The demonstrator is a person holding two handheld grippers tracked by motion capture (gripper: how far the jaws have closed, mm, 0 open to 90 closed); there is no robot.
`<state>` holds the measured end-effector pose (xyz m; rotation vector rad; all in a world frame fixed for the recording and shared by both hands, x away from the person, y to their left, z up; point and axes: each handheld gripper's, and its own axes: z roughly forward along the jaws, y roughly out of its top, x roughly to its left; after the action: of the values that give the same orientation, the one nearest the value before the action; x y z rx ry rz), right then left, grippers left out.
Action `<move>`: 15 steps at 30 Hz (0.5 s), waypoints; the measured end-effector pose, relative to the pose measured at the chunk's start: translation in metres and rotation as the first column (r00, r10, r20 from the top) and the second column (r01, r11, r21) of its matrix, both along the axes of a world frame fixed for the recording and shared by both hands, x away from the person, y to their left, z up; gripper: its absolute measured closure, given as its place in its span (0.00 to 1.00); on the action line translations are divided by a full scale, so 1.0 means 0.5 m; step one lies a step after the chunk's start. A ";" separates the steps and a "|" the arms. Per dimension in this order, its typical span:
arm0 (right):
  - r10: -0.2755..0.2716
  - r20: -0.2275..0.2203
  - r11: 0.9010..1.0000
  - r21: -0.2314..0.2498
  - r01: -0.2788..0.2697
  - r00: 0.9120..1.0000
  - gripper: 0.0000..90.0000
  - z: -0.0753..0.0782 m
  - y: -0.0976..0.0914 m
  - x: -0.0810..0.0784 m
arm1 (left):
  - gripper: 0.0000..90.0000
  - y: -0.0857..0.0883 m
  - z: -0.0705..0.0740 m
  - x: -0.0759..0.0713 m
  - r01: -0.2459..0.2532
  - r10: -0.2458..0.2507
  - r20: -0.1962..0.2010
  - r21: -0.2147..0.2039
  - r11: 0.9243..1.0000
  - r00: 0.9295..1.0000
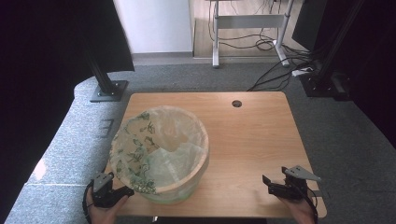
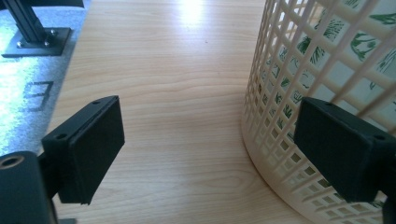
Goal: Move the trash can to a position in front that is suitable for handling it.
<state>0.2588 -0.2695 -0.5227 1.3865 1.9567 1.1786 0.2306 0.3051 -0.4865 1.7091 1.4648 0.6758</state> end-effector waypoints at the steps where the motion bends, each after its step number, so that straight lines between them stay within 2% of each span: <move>1: -0.001 -0.002 1.000 -0.001 0.001 1.000 0.14 -0.001 0.000 0.000 | 0.09 -0.005 0.000 0.001 -0.015 0.015 -0.004 0.006 1.000 1.000; 6: -0.003 -0.004 1.000 -0.006 0.003 1.000 0.14 -0.004 0.000 0.002 | 0.11 -0.026 0.003 0.009 0.009 -0.009 0.002 0.041 0.999 1.000; 10: -0.007 -0.005 1.000 -0.002 0.007 1.000 0.15 -0.005 0.000 0.002 | 0.12 -0.041 0.005 0.026 0.032 -0.032 0.003 0.050 0.998 0.999; 15: -0.003 -0.005 1.000 0.007 0.003 1.000 0.15 -0.004 -0.003 0.001 | 0.12 -0.052 0.011 0.047 0.079 -0.080 0.026 0.049 0.996 0.996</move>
<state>0.2595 -0.2710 -0.5247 1.3972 1.9551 1.1821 0.2540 0.2789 -0.4810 1.7780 1.3643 0.6941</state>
